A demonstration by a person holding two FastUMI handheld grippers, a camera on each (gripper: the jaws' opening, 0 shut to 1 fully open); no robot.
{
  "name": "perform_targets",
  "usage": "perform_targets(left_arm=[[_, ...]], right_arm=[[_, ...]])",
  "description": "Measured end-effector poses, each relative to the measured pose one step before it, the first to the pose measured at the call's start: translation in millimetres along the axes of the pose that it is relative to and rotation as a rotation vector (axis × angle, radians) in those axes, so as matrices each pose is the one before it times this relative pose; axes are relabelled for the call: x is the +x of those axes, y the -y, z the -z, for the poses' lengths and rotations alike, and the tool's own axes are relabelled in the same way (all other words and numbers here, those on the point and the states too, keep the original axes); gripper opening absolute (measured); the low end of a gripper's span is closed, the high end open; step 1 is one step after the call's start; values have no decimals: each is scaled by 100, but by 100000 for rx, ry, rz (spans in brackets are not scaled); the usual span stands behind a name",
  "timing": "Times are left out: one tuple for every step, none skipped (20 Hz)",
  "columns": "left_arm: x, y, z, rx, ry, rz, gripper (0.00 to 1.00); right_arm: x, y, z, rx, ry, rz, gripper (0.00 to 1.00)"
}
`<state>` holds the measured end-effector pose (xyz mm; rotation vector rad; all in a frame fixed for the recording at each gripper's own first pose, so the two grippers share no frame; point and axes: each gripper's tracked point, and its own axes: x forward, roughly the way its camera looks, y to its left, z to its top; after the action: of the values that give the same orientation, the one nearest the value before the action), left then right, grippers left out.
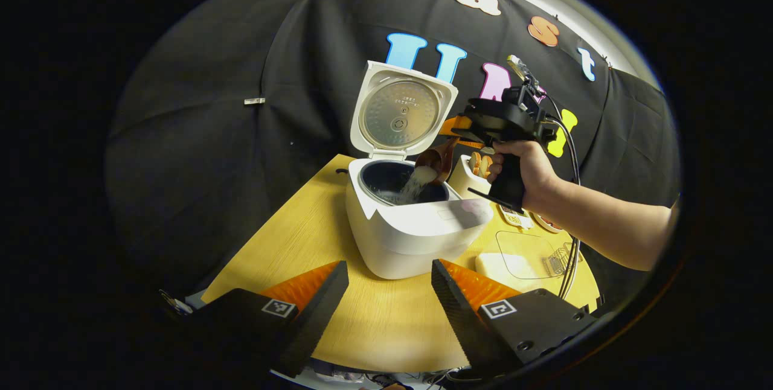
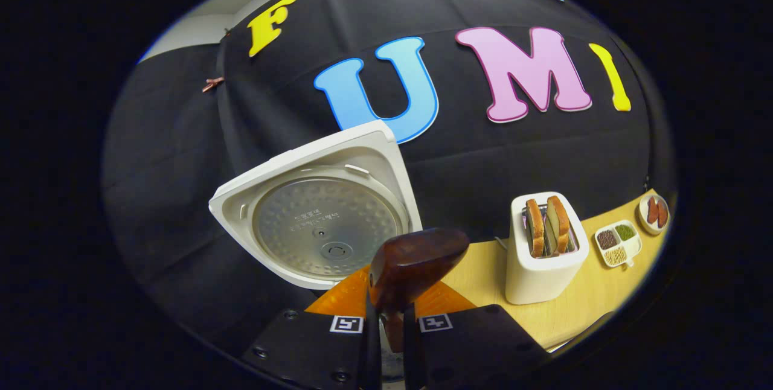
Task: Close the left gripper, press the button to open the rice cooker; take a wooden spoon from the chopstick holder with the right hand, scoop a spoonful of rice and pour it into the rice cooker, then put the wooden spoon back into the chopstick holder.
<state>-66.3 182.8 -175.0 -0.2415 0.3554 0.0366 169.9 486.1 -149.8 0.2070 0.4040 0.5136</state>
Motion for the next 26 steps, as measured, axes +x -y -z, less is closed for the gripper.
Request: perform_targets(left_arm=[[-40, -111, -163, 497, 751, 130, 96], [-79, -204, -266, 774, 389, -391, 96], [48, -222, -139, 730, -6, -757, 97], [-2, -252, -157, 299, 162, -873, 96], [202, -227, 6, -522, -132, -260, 96], [35, -189, 118, -1151, -246, 20, 96], [-109, 83, 136, -1320, -340, 317, 95], [-162, -34, 12, -728, -170, 194, 96], [-115, -220, 94, -69, -33, -418, 96], [-198, -311, -18, 308, 328, -720, 95], [-109, -599, -139, 541, 541, -1193, 96], [-65, -445, -27, 508, 240, -1020, 96], [-140, -416, -114, 240, 178, -995, 96], [-133, -331, -155, 16, 248, -793, 96], [-219, -291, 51, 135, 273, -651, 96], [-165, -189, -24, 255, 239, -672, 96], [-207, -80, 48, 237, 158, -648, 96], [-220, -31, -40, 21, 303, -499, 95], [-191, 81, -12, -68, 502, -335, 96], [-261, 200, -103, -203, 577, -5, 96], [-298, 365, 74, -61, 616, 196, 95], [-236, 332, -45, 148, 621, 149, 95], [-105, 362, 24, 137, 543, 411, 95], [-5, 513, -11, 149, -105, 490, 96], [-66, 288, 181, -85, -252, -267, 95], [-69, 356, -147, -478, 402, -109, 96]], right_arm=[[94, -328, 325, -5320, -421, -840, 18], [6, -600, 158, -3981, -7, -1197, 18], [-67, -367, 95, -3750, 179, -887, 18], [-127, -293, -10, -3588, 935, -759, 18], [-17, -427, -66, -3656, 896, -930, 18], [99, -835, 70, -4011, 301, -1674, 18], [24, -761, 68, -6308, -27, -2169, 18], [-11, -703, 153, -6811, -260, -1907, 18], [28, -960, 103, -6798, 185, -2716, 18], [-50, -965, -6, -6177, 26, -2511, 18], [-129, -731, 146, -3402, -11, -1678, 18], [-58, -494, 311, -2446, -432, -770, 18], [-58, -183, 121, -2924, -113, 336, 19], [22, -548, -158, -2671, 226, 113, 18], [-101, -266, -129, -2007, 403, 377, 18], [49, -347, -212, -584, 648, -275, 18], [-69, -192, -149, 616, 312, -46, 18], [75, -32, -70, 2201, -142, -133, 18], [-80, 90, -70, 3981, -680, -15, 18], [-120, 114, -186, 4956, -534, -250, 18], [-227, 417, -318, 4594, -202, 416, 18], [-500, 647, -449, 3569, 384, 987, 14], [-662, 683, -714, 2472, 1153, 910, 18], [-764, 775, -732, 2015, 1291, 1070, 18], [-828, 792, -540, 2285, 441, 1091, 19], [-929, 1026, -178, 2676, -256, 1394, 19]])
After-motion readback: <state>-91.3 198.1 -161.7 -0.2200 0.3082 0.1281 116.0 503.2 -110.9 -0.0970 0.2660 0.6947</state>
